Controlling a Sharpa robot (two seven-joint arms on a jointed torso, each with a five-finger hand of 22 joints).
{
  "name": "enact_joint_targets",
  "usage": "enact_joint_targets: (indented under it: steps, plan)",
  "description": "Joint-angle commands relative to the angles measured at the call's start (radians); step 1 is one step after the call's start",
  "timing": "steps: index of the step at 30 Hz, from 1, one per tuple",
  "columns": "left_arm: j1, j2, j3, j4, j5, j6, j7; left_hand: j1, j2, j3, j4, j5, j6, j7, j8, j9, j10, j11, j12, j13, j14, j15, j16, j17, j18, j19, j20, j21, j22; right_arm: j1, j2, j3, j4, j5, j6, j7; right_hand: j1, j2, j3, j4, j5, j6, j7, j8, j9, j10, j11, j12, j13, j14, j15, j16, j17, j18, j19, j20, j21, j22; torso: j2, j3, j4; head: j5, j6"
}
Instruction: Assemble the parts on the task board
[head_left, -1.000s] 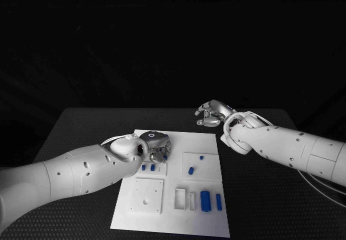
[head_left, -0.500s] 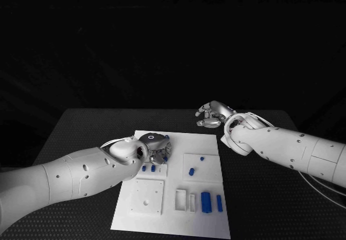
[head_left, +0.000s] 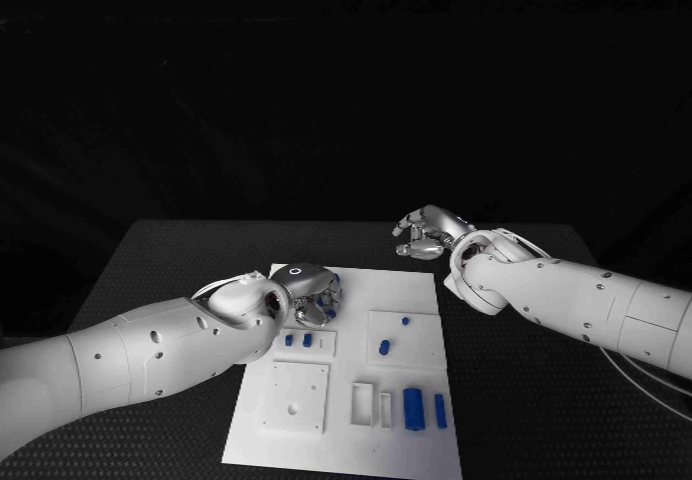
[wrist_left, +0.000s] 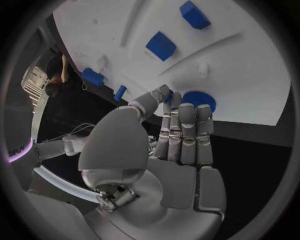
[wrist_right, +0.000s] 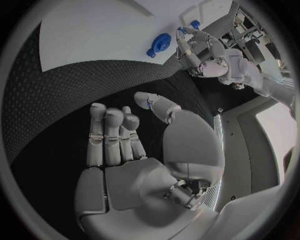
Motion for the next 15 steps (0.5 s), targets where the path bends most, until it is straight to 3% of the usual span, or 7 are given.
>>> enact_joint_targets:
  steps: [1,4,8,15]
  plan:
    - [0.001,-0.015,0.016,0.020,0.051,0.000,0.014,-0.004,0.005,0.004,-0.003,0.004,0.010,0.000,0.005,0.000,0.005,0.000,0.004,0.000,0.005,-0.002,0.006,0.001,0.011,0.008,-0.055,0.002,0.004,0.000,-0.001,0.000,0.002,-0.010,0.008,0.010,0.001,0.007,-0.005,-0.003,0.006,0.008,0.002,0.003,-0.001,-0.095,0.006,0.006,-0.001,-0.003,-0.005,0.002,-0.001,0.016,0.000,0.004,-0.005,0.002,0.000,-0.0001,0.0010,0.003,0.001]
    - [0.001,-0.038,0.030,0.046,0.074,0.012,0.016,-0.005,0.005,0.004,-0.003,0.005,0.010,0.000,0.004,0.000,0.005,0.000,0.003,0.000,0.005,-0.002,0.005,0.000,0.011,0.008,-0.055,0.002,0.004,0.000,-0.004,0.000,0.003,-0.010,0.008,0.009,0.001,0.007,-0.005,-0.003,0.006,0.008,0.002,0.003,-0.001,-0.095,0.006,0.006,-0.001,-0.003,-0.005,0.002,-0.001,0.016,0.000,0.004,-0.005,0.002,0.000,-0.0002,0.0009,0.004,0.001]
    - [0.002,-0.069,0.040,0.073,0.087,0.034,0.012,-0.005,0.005,0.005,-0.003,0.005,0.010,0.000,0.004,0.000,0.005,0.000,0.003,-0.001,0.004,-0.002,0.005,0.000,0.011,0.008,-0.055,0.002,0.004,0.000,-0.006,0.000,0.003,-0.010,0.009,0.009,0.001,0.007,-0.005,-0.004,0.006,0.008,0.002,0.003,-0.001,-0.095,0.006,0.007,-0.002,-0.003,-0.005,0.003,-0.001,0.016,0.000,0.004,-0.005,0.002,-0.001,0.0007,0.0011,0.006,0.000]
    - [0.007,-0.117,0.041,0.092,0.094,0.071,0.001,-0.007,0.005,0.005,-0.003,0.007,0.010,0.001,0.003,-0.001,0.006,0.000,0.002,-0.001,0.004,-0.002,0.004,0.000,0.010,0.008,-0.055,0.002,0.005,0.000,-0.009,0.000,0.001,-0.010,0.009,0.008,0.002,0.007,-0.005,-0.004,0.006,0.007,0.002,0.003,-0.002,-0.095,0.006,0.007,-0.002,-0.002,-0.005,0.003,-0.002,0.016,0.000,0.003,-0.005,0.002,0.000,0.0008,0.0013,0.006,-0.002]
